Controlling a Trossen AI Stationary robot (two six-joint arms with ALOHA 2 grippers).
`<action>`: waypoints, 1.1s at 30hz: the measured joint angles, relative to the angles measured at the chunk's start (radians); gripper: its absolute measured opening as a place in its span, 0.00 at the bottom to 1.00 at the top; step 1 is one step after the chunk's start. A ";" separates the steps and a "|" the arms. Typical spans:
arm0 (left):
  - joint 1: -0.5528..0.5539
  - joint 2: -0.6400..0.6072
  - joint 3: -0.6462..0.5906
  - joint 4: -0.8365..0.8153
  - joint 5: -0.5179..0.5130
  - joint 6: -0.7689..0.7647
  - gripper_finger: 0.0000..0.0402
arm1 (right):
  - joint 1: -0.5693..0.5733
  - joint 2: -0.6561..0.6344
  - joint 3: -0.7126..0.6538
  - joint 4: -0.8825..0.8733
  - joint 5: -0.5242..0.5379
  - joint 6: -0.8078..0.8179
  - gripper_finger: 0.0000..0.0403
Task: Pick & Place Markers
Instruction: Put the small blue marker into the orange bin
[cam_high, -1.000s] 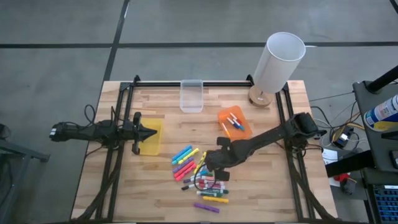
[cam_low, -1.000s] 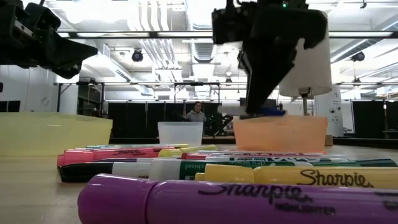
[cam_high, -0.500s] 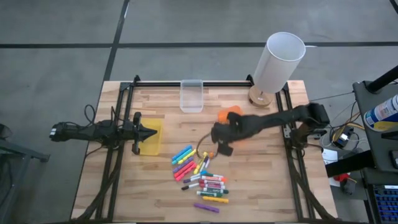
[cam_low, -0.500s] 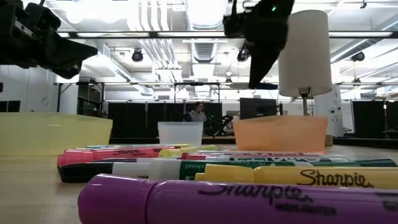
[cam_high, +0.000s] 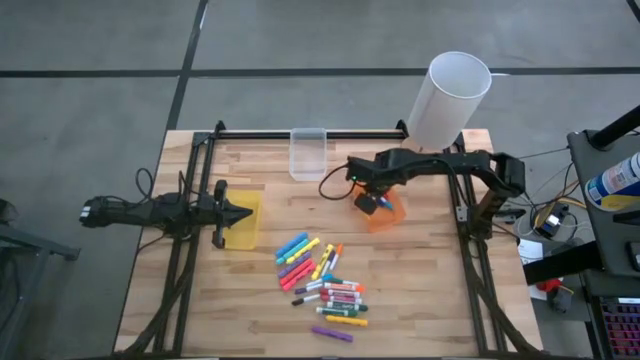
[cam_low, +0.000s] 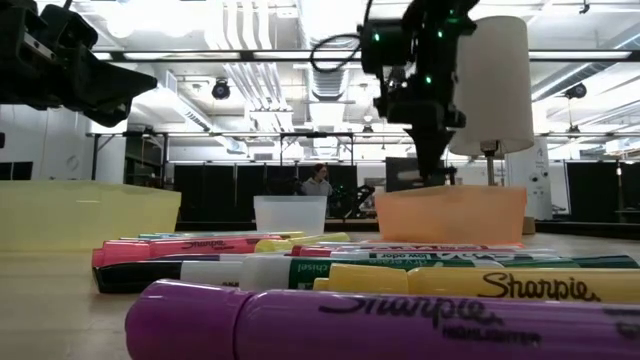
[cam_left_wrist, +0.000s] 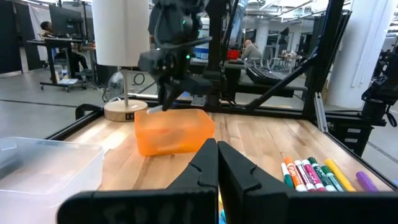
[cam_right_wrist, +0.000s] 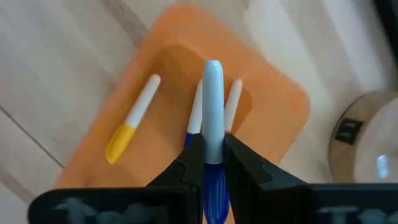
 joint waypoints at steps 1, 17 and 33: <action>0.000 0.000 0.000 0.000 0.000 0.000 0.00 | -0.006 0.000 -0.013 0.013 -0.010 0.001 0.09; 0.000 0.000 0.000 0.000 0.000 0.000 0.00 | -0.014 0.002 -0.174 0.133 -0.047 0.028 0.09; 0.000 0.000 0.000 0.000 0.000 0.000 0.00 | -0.002 0.000 -0.149 0.148 -0.045 0.048 0.27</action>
